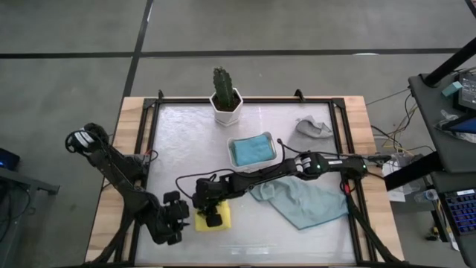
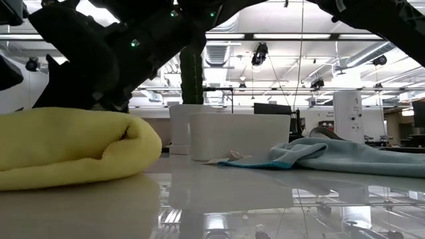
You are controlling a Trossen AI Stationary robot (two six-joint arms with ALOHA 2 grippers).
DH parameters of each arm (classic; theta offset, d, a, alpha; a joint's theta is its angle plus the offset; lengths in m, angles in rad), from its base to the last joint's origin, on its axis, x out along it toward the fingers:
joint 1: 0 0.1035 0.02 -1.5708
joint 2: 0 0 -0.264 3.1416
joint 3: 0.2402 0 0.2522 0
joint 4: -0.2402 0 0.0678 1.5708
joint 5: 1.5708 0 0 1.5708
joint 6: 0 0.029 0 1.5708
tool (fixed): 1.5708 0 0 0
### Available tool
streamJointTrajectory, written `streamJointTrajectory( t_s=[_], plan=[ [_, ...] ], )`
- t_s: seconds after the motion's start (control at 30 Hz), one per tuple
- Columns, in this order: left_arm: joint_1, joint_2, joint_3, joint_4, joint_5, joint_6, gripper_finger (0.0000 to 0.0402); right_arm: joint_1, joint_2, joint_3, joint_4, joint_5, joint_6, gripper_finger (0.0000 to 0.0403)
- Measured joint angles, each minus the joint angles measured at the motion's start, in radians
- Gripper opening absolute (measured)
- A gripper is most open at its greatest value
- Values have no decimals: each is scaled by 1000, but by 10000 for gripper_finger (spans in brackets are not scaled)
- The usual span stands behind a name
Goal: Fold microfiber towels
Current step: Fold the yellow towel
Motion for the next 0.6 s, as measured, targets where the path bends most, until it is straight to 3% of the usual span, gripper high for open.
streamJointTrajectory(
  t_s=[0.6],
  plan=[
    [0,13,75,-8,0,1,122,7,-81,1,-142,-1,-36,107]
  ],
)
